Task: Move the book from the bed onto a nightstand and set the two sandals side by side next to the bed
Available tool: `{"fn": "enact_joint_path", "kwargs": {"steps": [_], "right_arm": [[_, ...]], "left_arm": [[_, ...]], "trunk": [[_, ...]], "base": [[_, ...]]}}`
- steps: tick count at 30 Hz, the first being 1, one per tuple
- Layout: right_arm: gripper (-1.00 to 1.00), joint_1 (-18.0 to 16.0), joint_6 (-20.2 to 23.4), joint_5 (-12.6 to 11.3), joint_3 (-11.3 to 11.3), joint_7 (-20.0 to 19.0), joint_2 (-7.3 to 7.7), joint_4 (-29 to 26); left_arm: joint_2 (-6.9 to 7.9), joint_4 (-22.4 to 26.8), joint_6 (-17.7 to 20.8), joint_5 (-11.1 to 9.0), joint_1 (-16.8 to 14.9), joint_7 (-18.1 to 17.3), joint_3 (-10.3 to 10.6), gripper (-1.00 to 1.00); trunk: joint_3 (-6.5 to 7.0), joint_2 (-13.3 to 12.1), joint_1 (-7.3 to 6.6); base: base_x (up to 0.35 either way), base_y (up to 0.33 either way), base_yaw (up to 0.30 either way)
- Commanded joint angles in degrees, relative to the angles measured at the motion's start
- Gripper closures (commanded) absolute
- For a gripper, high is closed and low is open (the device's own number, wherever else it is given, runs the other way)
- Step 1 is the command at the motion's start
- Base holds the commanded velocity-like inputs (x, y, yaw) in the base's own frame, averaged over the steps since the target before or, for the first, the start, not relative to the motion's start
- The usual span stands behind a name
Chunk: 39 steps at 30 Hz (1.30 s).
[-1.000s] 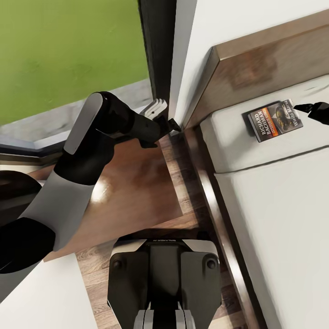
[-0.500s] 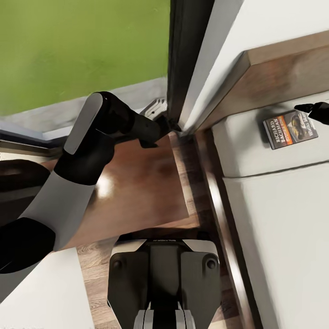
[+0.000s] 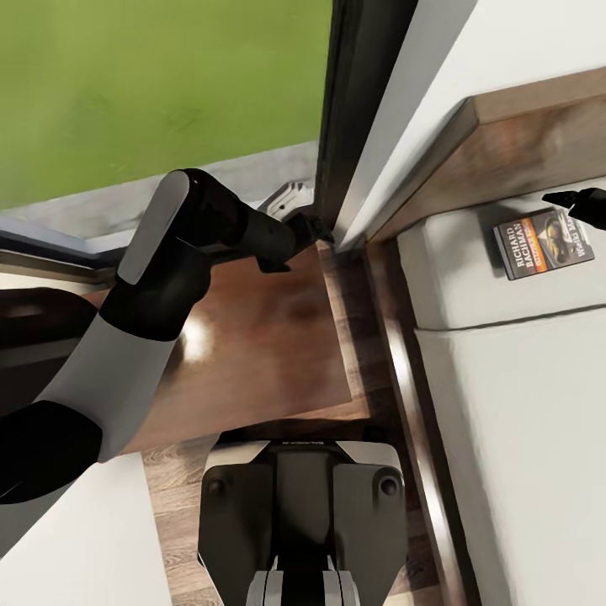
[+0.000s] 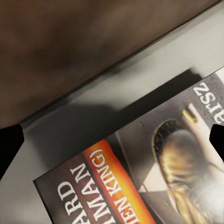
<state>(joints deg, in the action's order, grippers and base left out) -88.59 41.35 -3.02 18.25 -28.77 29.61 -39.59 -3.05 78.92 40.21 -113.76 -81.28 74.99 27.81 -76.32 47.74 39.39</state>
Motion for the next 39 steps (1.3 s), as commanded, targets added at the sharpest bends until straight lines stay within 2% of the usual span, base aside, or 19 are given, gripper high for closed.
{"fn": "enact_joint_path", "kwargs": {"steps": [1,16,25,30,33,39], "right_arm": [[-1.00,0.0,0.4,-0.3,0.1,0.0,0.00,0.0],[-1.00,-0.8,1.8,-0.3,0.2,0.1,0.23,0.1],[-1.00,-0.9,3.2,-0.4,0.2,0.0,1.46,0.1],[-1.00,-0.6,3.5,-0.9,0.5,0.0,2.87,0.1],[-1.00,-1.3,3.4,-0.3,-0.2,0.4,2.40,0.7],[-1.00,-1.5,3.5,0.2,-0.3,0.4,2.43,2.0]], "left_arm": [[-0.02,0.0,0.5,-0.2,0.0,0.4,0.0,-1.00],[-0.02,0.0,0.5,-0.2,-0.1,0.4,0.0,-1.00],[-0.02,0.0,0.5,-0.2,-0.1,0.4,0.0,-1.00],[-0.02,0.0,0.5,-0.2,-0.1,0.4,0.0,-1.00],[0.63,0.1,0.1,-0.2,0.4,-0.2,-0.7,-1.00],[0.69,0.2,0.1,-0.2,0.4,-0.6,-0.7,-1.00]], "trunk": [[-0.03,0.0,0.02],[-0.03,0.0,0.02],[-0.03,0.0,0.02],[-0.03,0.0,0.02],[-0.03,0.0,0.02],[-0.03,0.0,0.02]], "base": [[0.000,0.000,0.020],[0.000,0.000,0.009],[0.000,0.000,0.002],[0.000,0.000,0.000],[0.000,0.000,0.000],[0.000,0.000,0.000]]}}
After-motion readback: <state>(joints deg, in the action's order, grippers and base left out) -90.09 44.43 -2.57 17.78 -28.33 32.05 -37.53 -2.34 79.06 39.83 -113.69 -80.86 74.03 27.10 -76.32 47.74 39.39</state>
